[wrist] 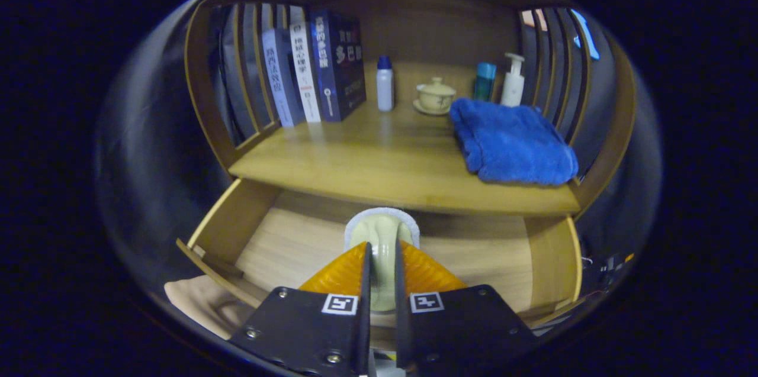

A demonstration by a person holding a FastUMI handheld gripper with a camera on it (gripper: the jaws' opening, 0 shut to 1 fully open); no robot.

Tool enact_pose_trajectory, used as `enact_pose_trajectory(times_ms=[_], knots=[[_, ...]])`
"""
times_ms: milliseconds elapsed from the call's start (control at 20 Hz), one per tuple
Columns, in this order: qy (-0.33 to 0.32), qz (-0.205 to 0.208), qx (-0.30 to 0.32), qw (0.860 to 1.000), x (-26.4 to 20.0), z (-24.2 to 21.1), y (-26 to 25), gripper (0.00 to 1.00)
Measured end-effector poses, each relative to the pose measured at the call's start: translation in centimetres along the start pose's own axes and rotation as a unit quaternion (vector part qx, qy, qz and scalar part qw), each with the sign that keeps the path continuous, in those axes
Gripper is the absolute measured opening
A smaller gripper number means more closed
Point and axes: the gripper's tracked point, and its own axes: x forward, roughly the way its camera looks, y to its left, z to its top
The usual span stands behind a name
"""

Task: Pull open the drawer, take out the items inside it, and place them on the countertop above the cabinet.

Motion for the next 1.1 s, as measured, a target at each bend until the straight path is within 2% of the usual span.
enact_pose_trajectory(times_ms=[150, 350, 650, 1100], knots=[[-0.041, -0.005, -0.005, 0.999, -0.7, 3.2, 0.0, 0.18], [-0.085, -0.038, -0.013, 0.996, 1.6, 7.0, -1.0, 0.18], [-0.099, -0.074, -0.033, 0.992, 7.6, 9.3, -1.0, 0.18], [-0.134, -0.100, -0.024, 0.986, 11.3, 12.2, -1.6, 0.18]])
